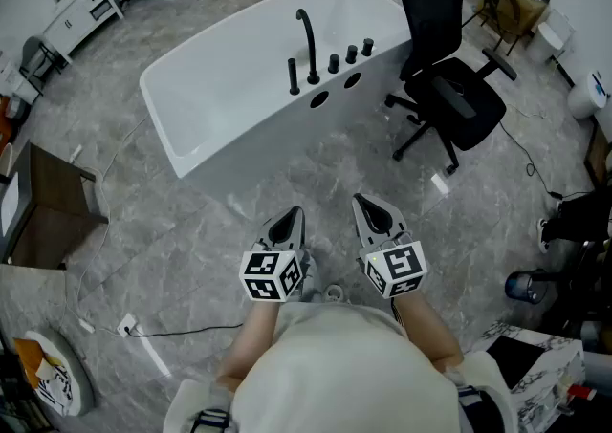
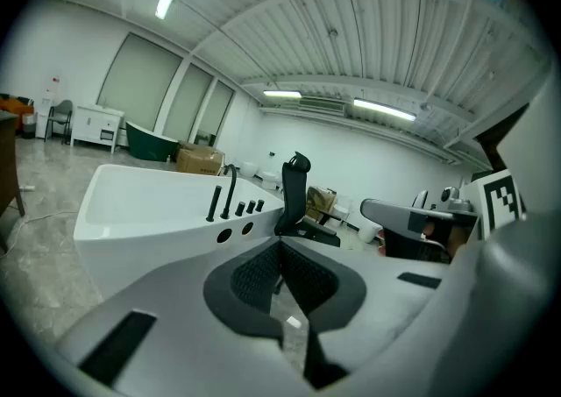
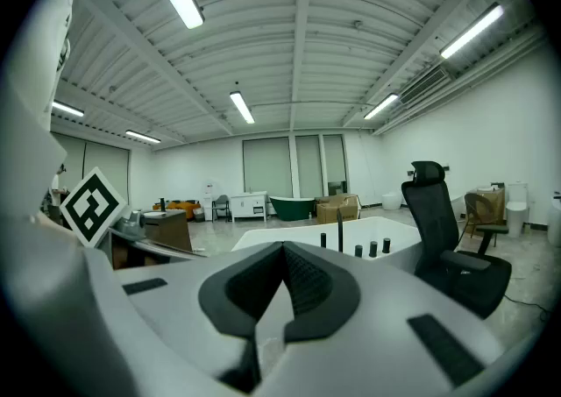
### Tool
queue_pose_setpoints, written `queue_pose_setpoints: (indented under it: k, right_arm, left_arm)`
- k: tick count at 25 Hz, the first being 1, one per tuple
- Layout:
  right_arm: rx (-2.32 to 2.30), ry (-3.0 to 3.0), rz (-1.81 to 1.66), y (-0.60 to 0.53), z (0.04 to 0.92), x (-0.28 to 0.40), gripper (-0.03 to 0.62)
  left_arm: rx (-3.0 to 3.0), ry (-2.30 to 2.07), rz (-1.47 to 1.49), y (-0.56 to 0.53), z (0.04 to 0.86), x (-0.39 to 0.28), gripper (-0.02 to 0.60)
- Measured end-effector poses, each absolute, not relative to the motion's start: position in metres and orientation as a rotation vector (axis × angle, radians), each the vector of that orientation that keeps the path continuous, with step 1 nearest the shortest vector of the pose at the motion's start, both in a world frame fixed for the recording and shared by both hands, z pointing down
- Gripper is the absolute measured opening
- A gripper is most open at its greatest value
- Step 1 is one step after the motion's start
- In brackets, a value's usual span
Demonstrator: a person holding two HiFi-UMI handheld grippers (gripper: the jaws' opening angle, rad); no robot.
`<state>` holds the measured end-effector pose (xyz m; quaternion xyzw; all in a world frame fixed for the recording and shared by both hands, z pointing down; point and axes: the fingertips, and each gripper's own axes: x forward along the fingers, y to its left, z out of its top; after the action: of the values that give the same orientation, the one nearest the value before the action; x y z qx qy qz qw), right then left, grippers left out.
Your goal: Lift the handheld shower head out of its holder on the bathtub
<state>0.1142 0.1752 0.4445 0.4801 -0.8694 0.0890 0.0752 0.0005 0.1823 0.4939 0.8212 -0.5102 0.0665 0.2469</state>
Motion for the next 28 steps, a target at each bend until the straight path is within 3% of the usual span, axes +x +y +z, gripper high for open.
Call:
queue_pose_setpoints:
  k: [7, 28]
  right_arm:
    - [1.465, -2.625, 0.273, 0.235, 0.437, 0.137, 0.018]
    - [1.399, -2.65, 0.282, 0.269, 0.437, 0.143, 0.018]
  left_arm:
    - [2.22, -1.391, 0.202, 0.252, 0.499, 0.02, 0.02]
    - [2.192, -1.443, 0.145, 0.279, 0.487, 0.023, 0.02]
